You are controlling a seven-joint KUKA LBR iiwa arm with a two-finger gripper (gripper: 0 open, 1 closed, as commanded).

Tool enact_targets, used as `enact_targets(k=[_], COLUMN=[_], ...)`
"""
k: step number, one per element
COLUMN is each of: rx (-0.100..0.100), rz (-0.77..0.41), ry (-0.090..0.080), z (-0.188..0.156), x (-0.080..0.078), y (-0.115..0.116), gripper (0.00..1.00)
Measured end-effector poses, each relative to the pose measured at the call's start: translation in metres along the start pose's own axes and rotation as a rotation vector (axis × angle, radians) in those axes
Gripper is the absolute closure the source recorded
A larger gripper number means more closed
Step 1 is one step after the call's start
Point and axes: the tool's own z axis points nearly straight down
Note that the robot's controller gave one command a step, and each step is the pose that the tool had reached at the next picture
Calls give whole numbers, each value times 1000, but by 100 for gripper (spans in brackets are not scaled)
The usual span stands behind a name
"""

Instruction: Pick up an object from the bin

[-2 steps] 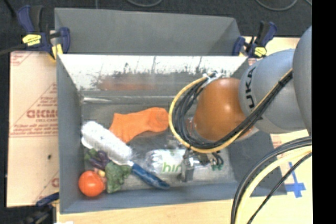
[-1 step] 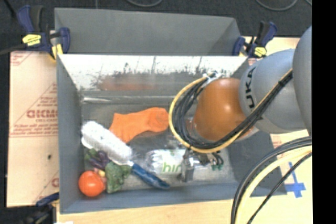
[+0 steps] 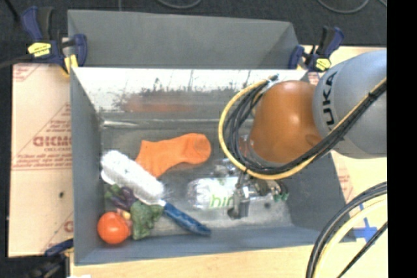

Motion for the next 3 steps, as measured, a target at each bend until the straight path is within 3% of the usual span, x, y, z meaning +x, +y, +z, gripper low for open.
enact_targets(k=[1,2,3], rx=[3,1,2], rz=[2,10,30], ry=[-13,-4,-4], z=[-30,-34,-84], x=[1,-5,-8], y=[0,0,-1], gripper=[100,100,100])
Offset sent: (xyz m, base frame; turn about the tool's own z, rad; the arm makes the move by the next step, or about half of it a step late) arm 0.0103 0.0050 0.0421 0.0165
